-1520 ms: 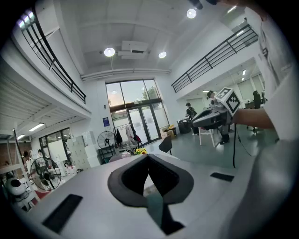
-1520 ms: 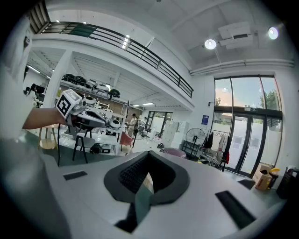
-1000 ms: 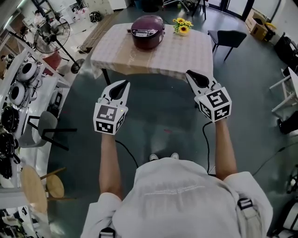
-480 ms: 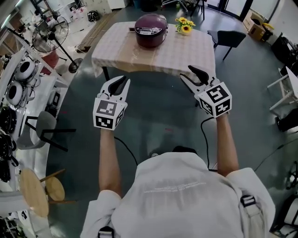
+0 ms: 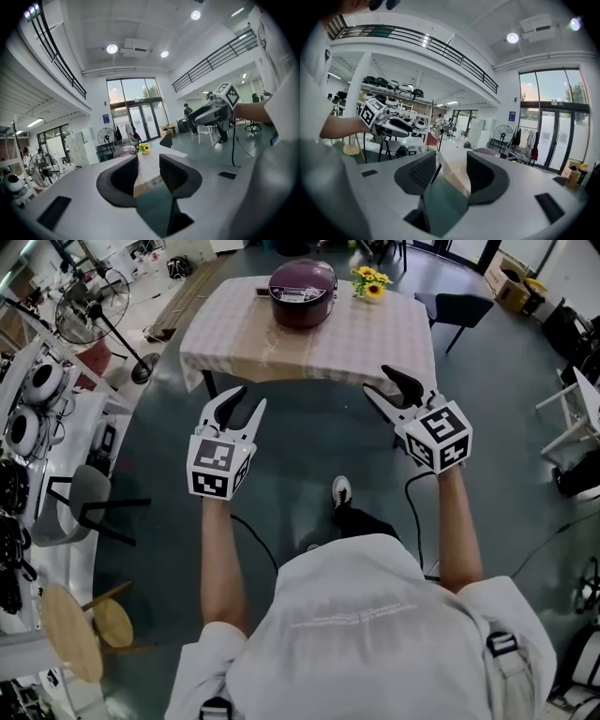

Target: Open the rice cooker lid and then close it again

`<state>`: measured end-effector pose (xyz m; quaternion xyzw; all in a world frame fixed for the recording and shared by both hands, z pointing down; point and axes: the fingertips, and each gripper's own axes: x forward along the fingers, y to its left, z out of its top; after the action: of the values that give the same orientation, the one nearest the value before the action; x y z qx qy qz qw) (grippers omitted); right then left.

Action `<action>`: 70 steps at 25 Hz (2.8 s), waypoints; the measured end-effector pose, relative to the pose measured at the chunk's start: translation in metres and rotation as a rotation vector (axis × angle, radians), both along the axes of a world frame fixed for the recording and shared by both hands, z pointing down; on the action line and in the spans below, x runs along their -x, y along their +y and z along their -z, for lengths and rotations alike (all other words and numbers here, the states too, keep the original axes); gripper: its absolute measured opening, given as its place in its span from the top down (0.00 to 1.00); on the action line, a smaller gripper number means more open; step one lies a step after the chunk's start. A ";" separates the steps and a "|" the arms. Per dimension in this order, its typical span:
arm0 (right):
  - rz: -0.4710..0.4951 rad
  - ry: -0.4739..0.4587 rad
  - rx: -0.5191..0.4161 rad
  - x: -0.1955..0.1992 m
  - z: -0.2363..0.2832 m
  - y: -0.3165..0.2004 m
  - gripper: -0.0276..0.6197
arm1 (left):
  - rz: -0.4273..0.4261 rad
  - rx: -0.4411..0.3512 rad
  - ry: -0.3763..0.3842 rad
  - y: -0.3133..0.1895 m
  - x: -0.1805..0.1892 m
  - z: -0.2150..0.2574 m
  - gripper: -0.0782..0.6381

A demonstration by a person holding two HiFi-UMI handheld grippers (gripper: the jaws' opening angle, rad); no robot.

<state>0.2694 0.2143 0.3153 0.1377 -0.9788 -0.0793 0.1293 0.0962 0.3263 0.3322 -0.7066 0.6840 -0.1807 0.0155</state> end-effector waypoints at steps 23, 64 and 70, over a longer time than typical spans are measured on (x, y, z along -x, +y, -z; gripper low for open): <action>0.048 -0.022 0.093 0.124 -0.037 -0.223 0.65 | 0.105 0.081 0.031 -0.198 0.111 -0.006 0.67; -0.150 -0.022 0.247 0.229 -0.129 -0.438 0.71 | -0.183 0.405 -0.070 -0.482 0.217 -0.113 0.69; -0.213 0.000 0.281 0.252 -0.139 -0.450 0.71 | -0.349 0.472 -0.103 -0.514 0.221 -0.141 0.69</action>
<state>0.0179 -0.2353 0.4547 0.2211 -0.9601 0.0725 0.1549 -0.1245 -0.1881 0.4729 -0.7875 0.4895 -0.3649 -0.0838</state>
